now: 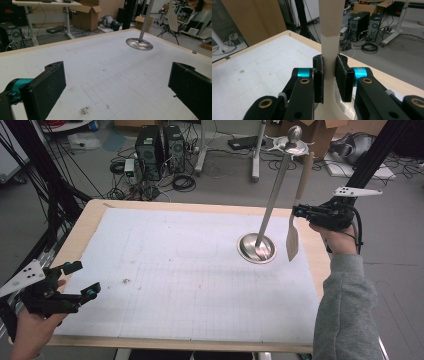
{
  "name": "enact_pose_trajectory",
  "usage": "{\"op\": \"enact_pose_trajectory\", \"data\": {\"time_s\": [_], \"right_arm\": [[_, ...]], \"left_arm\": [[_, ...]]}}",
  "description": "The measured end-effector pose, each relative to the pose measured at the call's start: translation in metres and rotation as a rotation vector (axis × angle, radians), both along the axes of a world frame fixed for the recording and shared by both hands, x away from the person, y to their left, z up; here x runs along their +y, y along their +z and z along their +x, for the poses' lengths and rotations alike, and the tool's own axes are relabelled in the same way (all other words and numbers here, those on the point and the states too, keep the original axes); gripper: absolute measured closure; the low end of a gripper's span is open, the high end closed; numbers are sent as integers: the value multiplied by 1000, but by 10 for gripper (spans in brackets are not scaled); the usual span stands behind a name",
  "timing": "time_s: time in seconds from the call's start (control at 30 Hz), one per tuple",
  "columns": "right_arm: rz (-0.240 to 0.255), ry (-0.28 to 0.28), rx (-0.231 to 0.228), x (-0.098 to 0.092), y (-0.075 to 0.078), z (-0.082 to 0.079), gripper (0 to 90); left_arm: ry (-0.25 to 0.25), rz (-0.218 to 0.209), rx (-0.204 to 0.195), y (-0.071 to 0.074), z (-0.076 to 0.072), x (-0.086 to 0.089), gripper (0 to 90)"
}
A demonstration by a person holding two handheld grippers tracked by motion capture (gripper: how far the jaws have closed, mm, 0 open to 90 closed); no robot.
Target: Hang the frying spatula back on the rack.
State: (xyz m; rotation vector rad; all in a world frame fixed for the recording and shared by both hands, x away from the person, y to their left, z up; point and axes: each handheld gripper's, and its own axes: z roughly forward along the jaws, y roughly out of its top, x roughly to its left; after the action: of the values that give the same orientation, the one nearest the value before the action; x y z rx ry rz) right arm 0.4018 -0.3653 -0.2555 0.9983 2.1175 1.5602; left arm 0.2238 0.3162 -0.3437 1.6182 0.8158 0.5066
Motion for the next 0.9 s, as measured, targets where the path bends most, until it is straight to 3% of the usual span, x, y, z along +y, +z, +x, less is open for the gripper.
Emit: {"op": "enact_pose_trajectory", "data": {"time_s": [0.4,0.63,0.8,0.9], "right_arm": [[3,-9,-14,4,-2,3,779],[-2,-42,-28,5,-4,2,760],[22,-61,-41,4,-5,-2,615],[0,-79,-48,4,-5,-4,513]], "left_arm": [[6,0,1,0,-2,2,18],[3,0,1,0,-1,1,18],[5,-2,3,0,0,2,18],[2,-4,2,0,1,1,18]]}}
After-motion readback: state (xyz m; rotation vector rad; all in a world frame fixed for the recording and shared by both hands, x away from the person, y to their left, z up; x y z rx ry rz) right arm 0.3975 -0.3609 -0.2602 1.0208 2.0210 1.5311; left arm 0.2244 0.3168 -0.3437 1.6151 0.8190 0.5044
